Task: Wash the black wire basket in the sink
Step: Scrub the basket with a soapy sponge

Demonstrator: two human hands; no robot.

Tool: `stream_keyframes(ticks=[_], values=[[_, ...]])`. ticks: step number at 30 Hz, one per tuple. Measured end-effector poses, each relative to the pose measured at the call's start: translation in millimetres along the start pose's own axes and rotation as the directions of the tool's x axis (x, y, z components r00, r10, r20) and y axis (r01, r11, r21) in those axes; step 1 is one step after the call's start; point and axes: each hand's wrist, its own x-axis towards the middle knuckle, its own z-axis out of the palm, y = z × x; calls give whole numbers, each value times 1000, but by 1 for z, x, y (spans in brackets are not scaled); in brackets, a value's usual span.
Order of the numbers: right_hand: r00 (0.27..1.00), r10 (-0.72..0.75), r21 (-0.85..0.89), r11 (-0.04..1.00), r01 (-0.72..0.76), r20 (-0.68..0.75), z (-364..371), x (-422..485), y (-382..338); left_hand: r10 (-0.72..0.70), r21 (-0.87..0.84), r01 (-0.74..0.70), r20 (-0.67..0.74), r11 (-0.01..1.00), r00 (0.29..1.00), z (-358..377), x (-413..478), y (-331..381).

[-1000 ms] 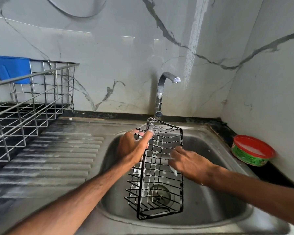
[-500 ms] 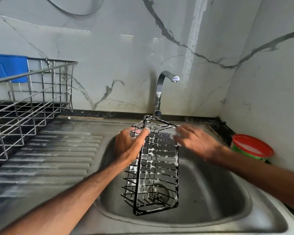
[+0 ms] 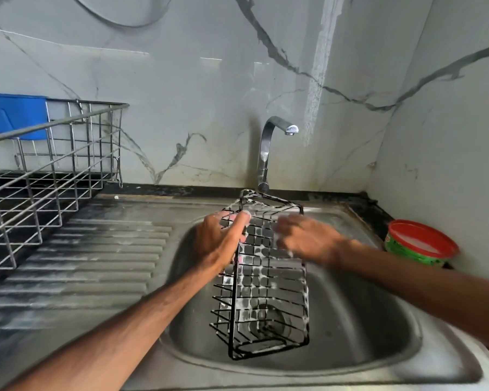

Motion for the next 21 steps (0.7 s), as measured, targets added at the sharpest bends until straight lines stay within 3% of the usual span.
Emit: stream_keyframes(ticks=[1, 2, 5, 8, 10, 14, 19, 21], values=[[999, 28, 44, 999, -27, -32, 2, 7, 12, 10, 28, -10, 7, 1000, 1000, 1, -1, 1], [999, -4, 157, 988, -2, 36, -5, 7, 22, 8, 35, -8, -4, 999, 1000, 1, -2, 0], [997, 32, 341, 940, -5, -71, -21, 4, 8, -8, 22, 8, -5, 1000, 1000, -2, -5, 5], [994, -98, 493, 868, 60, 53, -37, -13, -32, -32, -69, 29, -43, 997, 999, 6, -1, -2], [977, -212, 538, 824, 176, 4, -44, -26, -60, -62, -175, 51, -59, 983, 996, 13, 2, -8], [928, -363, 605, 721, 337, -84, -32, -42, -88, -91, -203, 60, -146, 977, 985, 12, 5, 8], [982, -165, 512, 838, 191, -95, -27, -5, -26, -64, -118, 49, -127, 992, 990, 6, 1, 9], [998, 30, 527, 850, 5, -57, -31, 9, 11, -41, -49, 36, -117, 998, 992, 6, -1, 10]])
